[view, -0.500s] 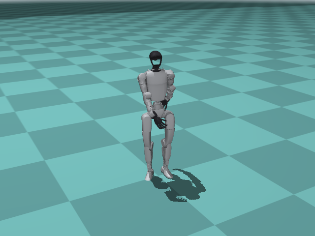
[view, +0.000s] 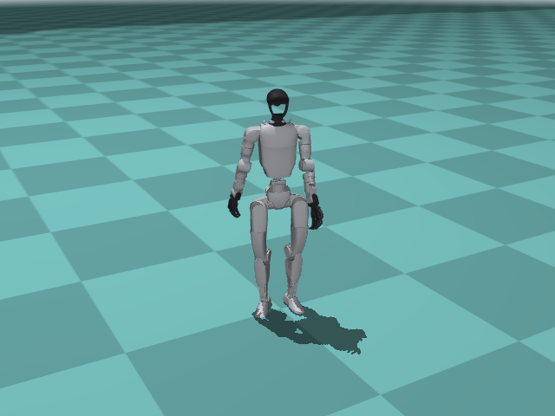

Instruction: Upper body actions

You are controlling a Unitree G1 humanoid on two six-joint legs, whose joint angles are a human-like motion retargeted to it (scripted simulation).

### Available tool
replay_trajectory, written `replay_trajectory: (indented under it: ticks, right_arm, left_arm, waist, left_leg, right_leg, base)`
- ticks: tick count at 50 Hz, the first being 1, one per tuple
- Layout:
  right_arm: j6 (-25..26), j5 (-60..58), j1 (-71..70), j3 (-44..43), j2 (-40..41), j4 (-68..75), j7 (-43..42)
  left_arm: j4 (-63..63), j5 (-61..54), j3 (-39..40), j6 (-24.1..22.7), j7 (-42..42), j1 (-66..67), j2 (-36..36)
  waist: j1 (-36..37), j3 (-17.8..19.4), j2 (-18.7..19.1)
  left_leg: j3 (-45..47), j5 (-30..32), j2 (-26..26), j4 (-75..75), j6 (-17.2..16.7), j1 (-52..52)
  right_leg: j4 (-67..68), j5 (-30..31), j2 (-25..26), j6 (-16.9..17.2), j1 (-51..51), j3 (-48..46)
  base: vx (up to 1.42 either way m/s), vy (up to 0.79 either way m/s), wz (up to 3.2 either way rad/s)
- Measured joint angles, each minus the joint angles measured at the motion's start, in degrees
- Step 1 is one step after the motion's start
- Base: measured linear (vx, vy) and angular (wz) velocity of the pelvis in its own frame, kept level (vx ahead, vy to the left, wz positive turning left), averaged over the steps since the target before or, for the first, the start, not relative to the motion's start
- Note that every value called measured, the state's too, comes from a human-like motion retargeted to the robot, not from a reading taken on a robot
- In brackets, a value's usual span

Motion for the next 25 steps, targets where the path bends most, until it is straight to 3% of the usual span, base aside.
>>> replay_trajectory:
  ticks: [6, 12, 21, 25]
  right_arm:
    - [2.24, 4.65, 5.78, -6.04, -2.90, 0.00, -3.09]
    - [4.25, 7.10, 4.15, -4.99, -1.90, 0.00, -5.00]
    - [-2.91, 4.27, -8.83, 4.28, 5.42, 0.00, -1.20]
    - [-6.56, 2.10, -17.16, 10.47, 7.62, 0.00, 2.38]
  left_arm:
    - [-8.23, 5.72, -2.80, -3.18, 7.07, -4.92, 0.53]
    - [-5.98, 6.35, -3.41, -2.19, 5.95, -1.80, 1.01]
    - [14.03, -2.29, 1.81, 5.20, -7.13, 10.46, 0.60]
    - [16.95, -1.88, 4.09, 9.19, -7.99, 19.80, 1.30]
  waist:
    - [-0.80, 0.01, 0.45]
    - [-0.63, -0.13, 1.37]
    - [-0.34, -0.36, 1.91]
    - [-0.20, -0.10, 2.07]
  left_leg:
    - [1.21, -0.50, 0.01, -0.12, 0.00, 0.52]
    - [3.27, -1.03, 0.32, -0.26, -0.11, 1.29]
    - [2.90, -0.82, 0.34, -0.33, -0.19, 1.46]
    - [2.21, -0.58, 0.41, -0.37, -0.25, 1.31]
  right_leg:
    - [0.19, 0.10, 0.06, -0.27, -0.39, 1.26]
    - [0.46, 0.39, 0.42, -0.44, -0.94, 2.56]
    - [0.55, 0.09, 0.64, -0.40, -0.65, 2.67]
    - [0.77, -0.11, 0.59, -0.19, -0.68, 2.85]
  base:
    - [-0.01, 0.01, -0.10]
    - [-0.03, 0.04, -0.30]
    - [0.00, 0.00, 0.00]
    - [0.00, 0.00, 0.04]
